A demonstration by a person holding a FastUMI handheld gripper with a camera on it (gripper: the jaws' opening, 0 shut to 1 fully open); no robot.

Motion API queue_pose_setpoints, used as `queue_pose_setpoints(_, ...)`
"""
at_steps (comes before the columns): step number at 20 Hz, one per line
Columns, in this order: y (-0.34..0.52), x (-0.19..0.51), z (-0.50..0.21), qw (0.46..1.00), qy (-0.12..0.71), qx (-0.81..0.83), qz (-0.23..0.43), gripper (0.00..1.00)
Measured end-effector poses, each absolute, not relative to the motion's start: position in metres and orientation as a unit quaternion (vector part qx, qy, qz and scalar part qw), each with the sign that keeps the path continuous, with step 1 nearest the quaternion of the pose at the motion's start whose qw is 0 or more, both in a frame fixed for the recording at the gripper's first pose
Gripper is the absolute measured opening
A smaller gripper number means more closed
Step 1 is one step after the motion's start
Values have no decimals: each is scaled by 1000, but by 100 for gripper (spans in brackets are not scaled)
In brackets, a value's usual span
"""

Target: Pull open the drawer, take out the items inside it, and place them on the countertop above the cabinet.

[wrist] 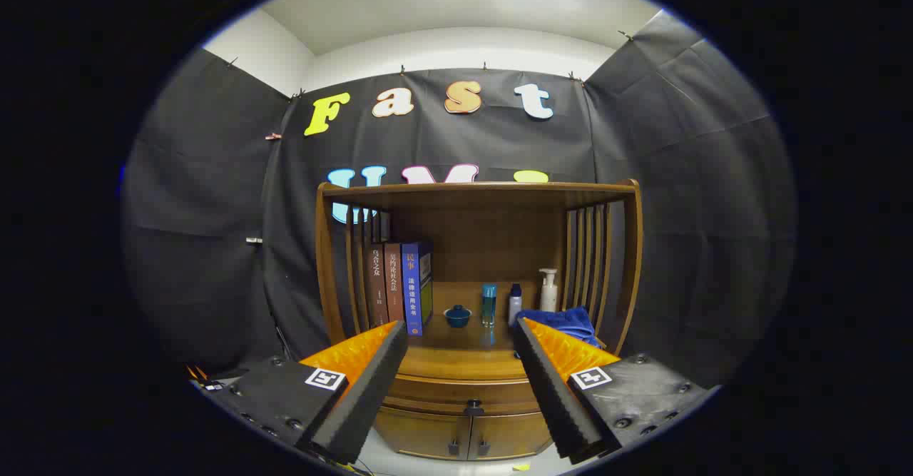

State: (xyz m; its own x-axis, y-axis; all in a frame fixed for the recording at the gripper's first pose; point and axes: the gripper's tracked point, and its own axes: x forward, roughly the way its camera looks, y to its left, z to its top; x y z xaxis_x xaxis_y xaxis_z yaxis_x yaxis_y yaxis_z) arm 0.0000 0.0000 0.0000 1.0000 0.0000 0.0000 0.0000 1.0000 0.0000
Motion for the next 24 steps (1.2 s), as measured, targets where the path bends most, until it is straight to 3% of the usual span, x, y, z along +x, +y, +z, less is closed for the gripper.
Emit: queue_pose_setpoints(24,-5,3,-2,1000,-1,3,-9,99)
